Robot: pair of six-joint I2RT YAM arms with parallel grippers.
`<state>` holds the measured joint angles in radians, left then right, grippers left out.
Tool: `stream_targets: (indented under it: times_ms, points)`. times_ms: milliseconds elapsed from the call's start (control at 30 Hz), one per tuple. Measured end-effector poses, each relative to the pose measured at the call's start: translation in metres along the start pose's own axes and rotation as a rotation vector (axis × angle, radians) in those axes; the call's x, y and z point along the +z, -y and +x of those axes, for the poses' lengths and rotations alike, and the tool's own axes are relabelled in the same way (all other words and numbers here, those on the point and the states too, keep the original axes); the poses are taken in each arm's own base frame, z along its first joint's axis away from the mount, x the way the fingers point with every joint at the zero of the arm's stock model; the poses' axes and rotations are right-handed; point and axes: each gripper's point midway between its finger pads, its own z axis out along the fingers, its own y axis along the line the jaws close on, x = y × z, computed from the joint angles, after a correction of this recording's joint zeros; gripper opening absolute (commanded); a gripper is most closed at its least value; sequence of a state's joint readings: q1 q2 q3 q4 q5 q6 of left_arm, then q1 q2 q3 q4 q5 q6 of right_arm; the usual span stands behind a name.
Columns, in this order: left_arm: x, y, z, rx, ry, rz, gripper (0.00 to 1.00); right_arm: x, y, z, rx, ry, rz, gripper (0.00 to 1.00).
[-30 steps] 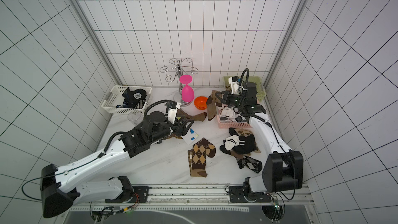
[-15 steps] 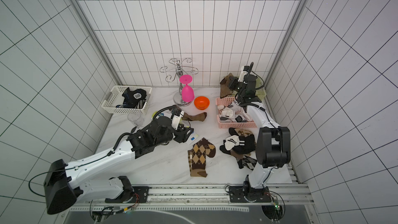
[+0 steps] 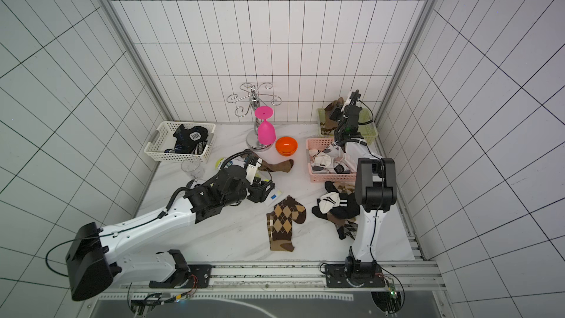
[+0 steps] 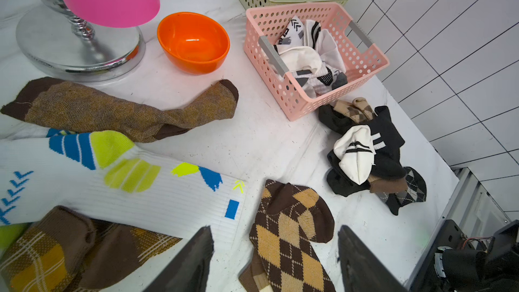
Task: Sort the socks into the basket by color
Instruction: Place the sock in the bin.
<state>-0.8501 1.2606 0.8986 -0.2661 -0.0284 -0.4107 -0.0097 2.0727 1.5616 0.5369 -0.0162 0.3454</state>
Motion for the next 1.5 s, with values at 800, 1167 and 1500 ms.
stream_targets:
  times_ms: [800, 1167, 1500]
  points:
    - [0.033, -0.009, -0.001, -0.022, -0.092, -0.002, 0.71, 0.039, 0.066, 0.07, -0.049, -0.181, 0.104, 0.94]
    - [0.037, -0.01, 0.005, -0.015, -0.11, -0.004, 0.71, 0.022, 0.032, 0.032, -0.002, -0.18, 0.034, 0.99]
    - [0.05, -0.004, 0.038, 0.035, -0.194, -0.01, 0.71, -0.058, -0.083, -0.006, 0.042, -0.206, -0.2, 0.99]
